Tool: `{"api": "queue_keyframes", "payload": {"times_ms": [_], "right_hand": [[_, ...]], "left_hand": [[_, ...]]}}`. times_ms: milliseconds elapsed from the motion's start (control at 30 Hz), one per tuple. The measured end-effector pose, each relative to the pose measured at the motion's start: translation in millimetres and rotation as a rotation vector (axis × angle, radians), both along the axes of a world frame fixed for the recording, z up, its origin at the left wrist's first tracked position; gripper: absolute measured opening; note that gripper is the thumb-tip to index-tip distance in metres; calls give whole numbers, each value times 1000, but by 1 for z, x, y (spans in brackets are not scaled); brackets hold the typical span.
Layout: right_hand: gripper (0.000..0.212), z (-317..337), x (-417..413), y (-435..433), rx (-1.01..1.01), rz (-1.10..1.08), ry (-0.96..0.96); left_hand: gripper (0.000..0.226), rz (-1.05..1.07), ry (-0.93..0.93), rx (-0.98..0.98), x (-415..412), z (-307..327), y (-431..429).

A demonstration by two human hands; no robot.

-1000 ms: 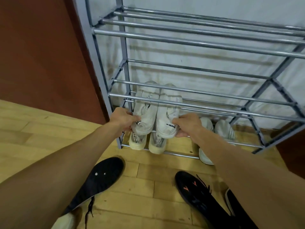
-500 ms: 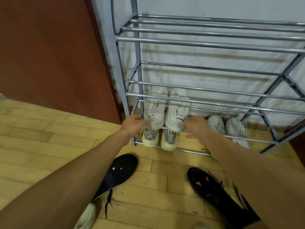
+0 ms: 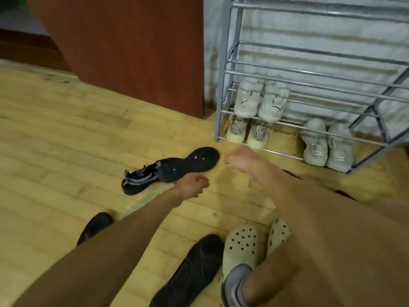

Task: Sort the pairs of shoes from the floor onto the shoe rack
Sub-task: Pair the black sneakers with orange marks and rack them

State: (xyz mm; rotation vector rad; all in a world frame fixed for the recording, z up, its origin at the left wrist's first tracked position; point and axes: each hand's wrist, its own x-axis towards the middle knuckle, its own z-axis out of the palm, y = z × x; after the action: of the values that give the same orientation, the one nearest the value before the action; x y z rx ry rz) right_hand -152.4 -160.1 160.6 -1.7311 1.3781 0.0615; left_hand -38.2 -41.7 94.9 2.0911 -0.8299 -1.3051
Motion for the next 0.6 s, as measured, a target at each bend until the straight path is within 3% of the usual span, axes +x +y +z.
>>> {"api": "queue_keyframes", "payload": {"times_ms": [167,267,433,600], "right_hand": [[31,-32,-10,63,23,95,31],[31,-45,-26,81,20,217,122],[29,-36,-37,91,-37,407,134],[30,-31,-36,98,-48,552,169]], "left_hand": [[30,33,69,145,-19,-45,90],[34,23,98,235,-31,-76,129],[50,-93,-14,382,-53,-111,162],[52,-176,-171,442,-70,-128,177]]}}
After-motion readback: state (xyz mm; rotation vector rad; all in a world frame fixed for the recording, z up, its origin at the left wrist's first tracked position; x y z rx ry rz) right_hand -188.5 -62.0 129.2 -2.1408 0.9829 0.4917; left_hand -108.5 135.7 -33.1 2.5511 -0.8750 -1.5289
